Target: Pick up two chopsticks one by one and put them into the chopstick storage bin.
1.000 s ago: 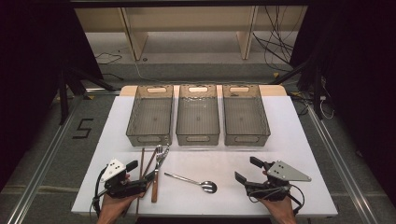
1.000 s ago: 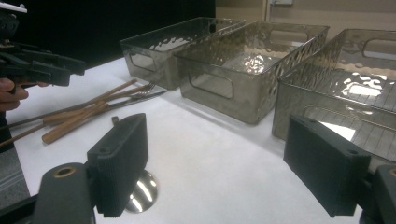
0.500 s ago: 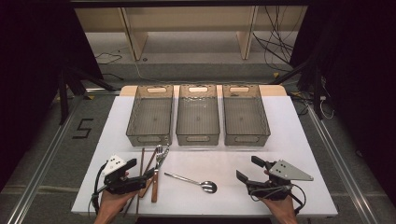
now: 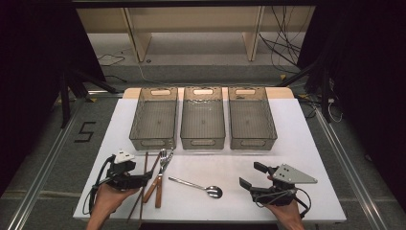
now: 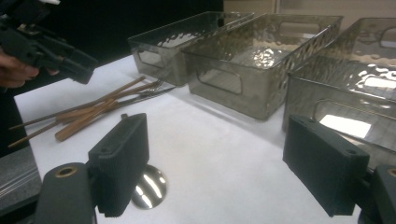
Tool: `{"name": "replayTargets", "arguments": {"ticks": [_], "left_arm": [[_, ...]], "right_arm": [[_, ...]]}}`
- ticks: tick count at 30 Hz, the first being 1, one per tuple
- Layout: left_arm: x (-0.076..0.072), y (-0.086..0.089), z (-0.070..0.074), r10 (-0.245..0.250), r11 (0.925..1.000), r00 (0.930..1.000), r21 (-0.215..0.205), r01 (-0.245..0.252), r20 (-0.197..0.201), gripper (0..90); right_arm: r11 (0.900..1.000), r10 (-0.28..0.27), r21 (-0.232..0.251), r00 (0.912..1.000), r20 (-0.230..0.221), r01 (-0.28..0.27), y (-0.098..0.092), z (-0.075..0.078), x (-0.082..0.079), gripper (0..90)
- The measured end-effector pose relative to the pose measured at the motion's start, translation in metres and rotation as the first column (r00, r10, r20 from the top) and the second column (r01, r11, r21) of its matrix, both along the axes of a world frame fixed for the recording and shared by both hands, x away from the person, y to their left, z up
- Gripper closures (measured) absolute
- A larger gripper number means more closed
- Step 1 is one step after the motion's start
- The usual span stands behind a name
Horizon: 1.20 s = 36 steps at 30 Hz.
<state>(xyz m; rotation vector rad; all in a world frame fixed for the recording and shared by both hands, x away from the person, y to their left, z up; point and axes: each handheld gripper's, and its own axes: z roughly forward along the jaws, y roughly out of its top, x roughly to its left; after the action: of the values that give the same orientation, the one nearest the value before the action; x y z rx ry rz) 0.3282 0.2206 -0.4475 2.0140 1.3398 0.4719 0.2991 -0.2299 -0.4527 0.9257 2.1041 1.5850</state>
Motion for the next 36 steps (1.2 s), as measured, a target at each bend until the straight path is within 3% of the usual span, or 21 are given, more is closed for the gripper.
{"name": "replayTargets", "arguments": {"ticks": [3,4,6,7,9,15,17,25,27,30,32,36], "left_arm": [[0.005,-0.002,0.005,-0.025,0.9993,0.9983,0.028,0.027,-0.052,32.6],[0.006,-0.004,0.005,-0.045,0.9979,0.9962,0.044,0.048,-0.075,38.6],[0.009,-0.007,0.005,-0.035,0.9971,0.9956,0.065,0.041,-0.086,40.4],[0.01,-0.008,0.004,-0.038,0.9969,0.9949,0.065,0.044,-0.093,45.7],[0.013,-0.01,0.002,-0.06,0.9955,0.9902,0.065,0.068,-0.126,46.8],[0.021,-0.016,-0.006,-0.058,0.992,0.9832,0.1,0.076,-0.173,57.5],[0.023,-0.017,-0.009,-0.046,0.9899,0.9818,0.124,0.07,-0.184,61.8],[0.029,-0.018,-0.015,-0.042,0.9921,0.9756,0.106,0.066,-0.216,67.6],[0.031,-0.017,-0.015,-0.03,0.9887,0.9758,0.137,0.06,-0.217,68.2],[0.033,-0.016,-0.014,-0.051,0.9928,0.9713,0.094,0.075,-0.232,69.8],[0.033,-0.018,-0.015,-0.044,0.9919,0.9726,0.106,0.07,-0.228,72.0],[0.037,-0.021,-0.02,-0.037,0.9898,0.9678,0.124,0.069,-0.249,72.2]], "right_arm": [[1.0,0.008,-0.001,0.9999,-0.006,-0.009,0.0,0.0,0.0,23.2],[1.0,0.01,0.0,0.9999,-0.009,-0.01,0.001,-0.001,0.001,23.3],[1.0,0.018,-0.004,0.9998,-0.01,-0.018,0.001,-0.001,0.001,23.3],[1.0,0.022,-0.007,0.9997,-0.01,-0.022,0.001,-0.001,0.0,23.4],[1.0,0.024,-0.008,0.9997,-0.009,-0.024,0.002,-0.001,0.0,23.4],[1.0,0.029,-0.008,0.9995,-0.013,-0.029,0.002,-0.001,0.0,23.5],[0.999,0.032,-0.007,0.9994,-0.015,-0.033,0.003,-0.001,0.0,23.6],[0.999,0.031,-0.011,0.9994,-0.013,-0.032,0.002,-0.001,0.0,24.0],[0.999,0.031,-0.01,0.9994,-0.013,-0.031,0.002,-0.001,0.0,24.2],[0.999,0.031,-0.01,0.9994,-0.012,-0.031,0.002,-0.001,0.0,24.5],[1.0,0.027,-0.013,0.9996,-0.013,-0.027,0.002,-0.002,0.001,24.6],[1.0,0.026,-0.012,0.9996,-0.015,-0.026,0.003,-0.002,0.001,24.6]]}}
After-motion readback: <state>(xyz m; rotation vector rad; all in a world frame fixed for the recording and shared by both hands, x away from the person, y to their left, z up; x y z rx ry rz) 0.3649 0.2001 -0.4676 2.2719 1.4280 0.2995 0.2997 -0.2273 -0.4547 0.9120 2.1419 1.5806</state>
